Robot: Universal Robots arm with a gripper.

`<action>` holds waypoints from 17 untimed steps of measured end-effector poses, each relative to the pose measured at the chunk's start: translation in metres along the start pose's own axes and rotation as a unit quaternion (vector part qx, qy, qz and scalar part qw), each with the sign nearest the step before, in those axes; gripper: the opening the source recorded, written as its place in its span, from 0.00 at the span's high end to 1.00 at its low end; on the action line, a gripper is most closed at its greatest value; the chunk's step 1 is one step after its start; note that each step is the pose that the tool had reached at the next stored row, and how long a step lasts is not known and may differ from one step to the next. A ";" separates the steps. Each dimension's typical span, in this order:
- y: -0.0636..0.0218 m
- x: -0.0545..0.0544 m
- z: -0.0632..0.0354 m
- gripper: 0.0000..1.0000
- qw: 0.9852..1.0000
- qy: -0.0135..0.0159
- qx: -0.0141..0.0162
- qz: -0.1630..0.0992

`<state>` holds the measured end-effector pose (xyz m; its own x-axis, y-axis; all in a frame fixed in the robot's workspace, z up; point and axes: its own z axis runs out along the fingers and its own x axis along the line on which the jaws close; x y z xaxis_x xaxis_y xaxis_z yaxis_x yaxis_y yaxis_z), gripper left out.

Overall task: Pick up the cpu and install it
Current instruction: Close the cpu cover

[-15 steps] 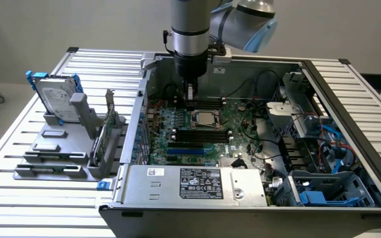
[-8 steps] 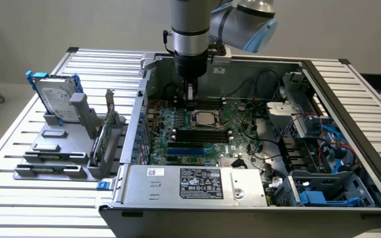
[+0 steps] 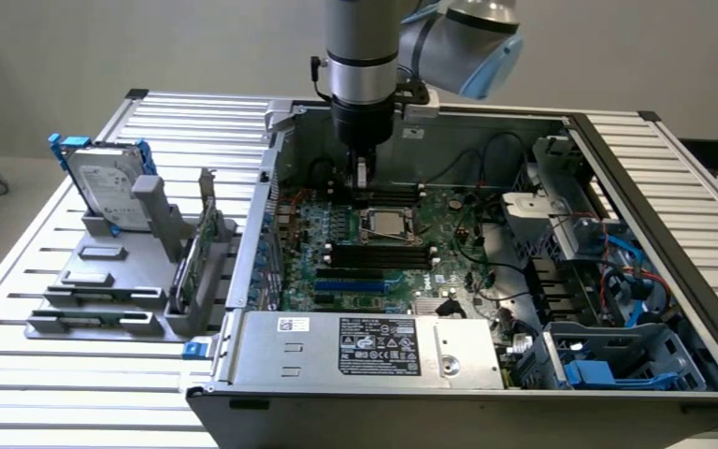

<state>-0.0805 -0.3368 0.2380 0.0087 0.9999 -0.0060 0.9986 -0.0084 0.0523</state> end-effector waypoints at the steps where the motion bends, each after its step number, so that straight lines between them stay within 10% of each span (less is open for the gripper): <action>1: 0.0044 0.000 -0.0010 0.89 1.000 0.002 0.001 0.000; 6: 0.0275 0.000 -0.0051 0.89 1.000 0.007 0.002 0.000; 17: 0.0783 0.001 -0.0126 0.89 1.000 0.010 0.004 0.001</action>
<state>-0.0030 -0.3368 0.2546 0.0087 0.9999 0.0148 0.9989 -0.0094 0.0449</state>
